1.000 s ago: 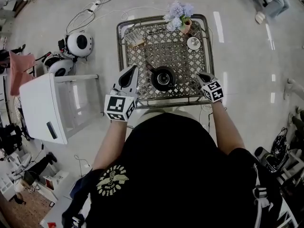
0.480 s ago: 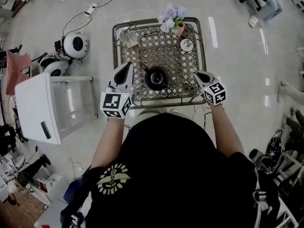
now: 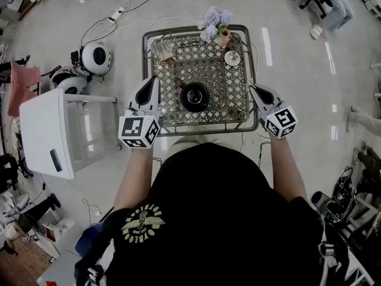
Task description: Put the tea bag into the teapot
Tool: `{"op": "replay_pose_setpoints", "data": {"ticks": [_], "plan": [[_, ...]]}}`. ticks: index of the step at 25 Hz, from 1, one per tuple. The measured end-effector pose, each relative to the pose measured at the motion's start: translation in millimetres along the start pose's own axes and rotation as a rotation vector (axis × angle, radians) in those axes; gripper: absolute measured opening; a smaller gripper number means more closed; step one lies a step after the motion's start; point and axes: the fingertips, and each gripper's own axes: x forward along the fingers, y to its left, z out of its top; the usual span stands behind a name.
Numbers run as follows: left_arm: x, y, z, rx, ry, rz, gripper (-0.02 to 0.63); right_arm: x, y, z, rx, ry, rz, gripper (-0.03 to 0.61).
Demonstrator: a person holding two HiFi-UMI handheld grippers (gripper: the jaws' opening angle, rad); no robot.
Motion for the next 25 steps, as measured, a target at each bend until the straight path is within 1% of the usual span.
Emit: {"op": "replay_pose_setpoints", "data": {"ticks": [4, 10, 16, 22, 25], "plan": [[-7.4, 2.1, 0.6, 0.003, -0.013, 0.016, -0.005, -10.1, 4.8, 23.8, -0.049, -0.058, 0.003, 0.011], [-24.6, -4.5, 2.4, 0.013, -0.021, 0.027, -0.005, -16.5, 22.7, 45.7, -0.049, -0.106, 0.042, 0.011], [-46.9, -4.3, -2.6, 0.018, -0.018, 0.052, -0.005, -5.1, 51.6, 61.7, -0.076, -0.121, 0.111, 0.011], [-72.6, 11.4, -14.9, 0.001, -0.019, 0.108, -0.005, 17.5, 71.5, 64.3, -0.083, -0.121, 0.174, 0.011], [-81.5, 18.5, -14.7, -0.002, -0.022, 0.130, -0.005, 26.4, 82.1, 69.1, -0.081, -0.127, 0.206, 0.011]]}}
